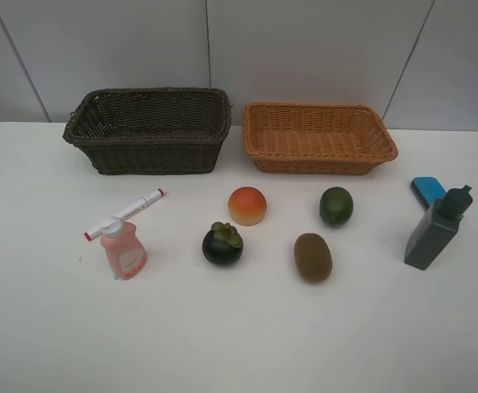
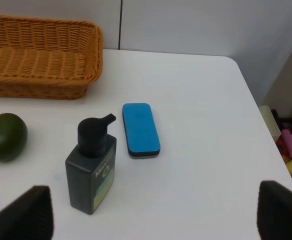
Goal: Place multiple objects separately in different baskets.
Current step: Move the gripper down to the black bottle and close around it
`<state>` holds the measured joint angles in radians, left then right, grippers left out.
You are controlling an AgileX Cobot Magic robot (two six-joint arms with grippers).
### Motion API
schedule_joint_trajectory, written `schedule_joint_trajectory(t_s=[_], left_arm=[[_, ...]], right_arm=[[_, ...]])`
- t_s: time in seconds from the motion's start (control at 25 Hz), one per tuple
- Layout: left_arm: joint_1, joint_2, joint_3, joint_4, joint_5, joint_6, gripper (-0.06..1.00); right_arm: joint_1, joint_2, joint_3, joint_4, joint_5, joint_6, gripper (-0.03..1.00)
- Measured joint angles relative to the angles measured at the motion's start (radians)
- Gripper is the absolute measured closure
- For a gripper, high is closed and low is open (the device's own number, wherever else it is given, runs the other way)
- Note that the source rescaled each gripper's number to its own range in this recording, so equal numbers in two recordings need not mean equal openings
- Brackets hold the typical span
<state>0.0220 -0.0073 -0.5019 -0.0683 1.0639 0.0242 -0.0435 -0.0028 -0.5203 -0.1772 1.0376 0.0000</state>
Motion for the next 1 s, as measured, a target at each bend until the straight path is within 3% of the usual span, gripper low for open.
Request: schedule_joint_trajectory(t_s=[0.56,0.8,1.0], left_arm=[[0.000,0.000,0.000,0.000,0.000,0.000,-0.05],[0.000,0.000,0.000,0.000,0.000,0.000,-0.05],[0.000,0.000,0.000,0.000,-0.001,0.000,-0.05]], right_arm=[[0.000,0.015,0.001,0.031,0.012,0.000,-0.01],[0.000,0.154,-0.001,0.045,0.007,0.000,-0.01],[0.000,0.363,-0.078,0.085,-0.076,0.006,-0.01]])
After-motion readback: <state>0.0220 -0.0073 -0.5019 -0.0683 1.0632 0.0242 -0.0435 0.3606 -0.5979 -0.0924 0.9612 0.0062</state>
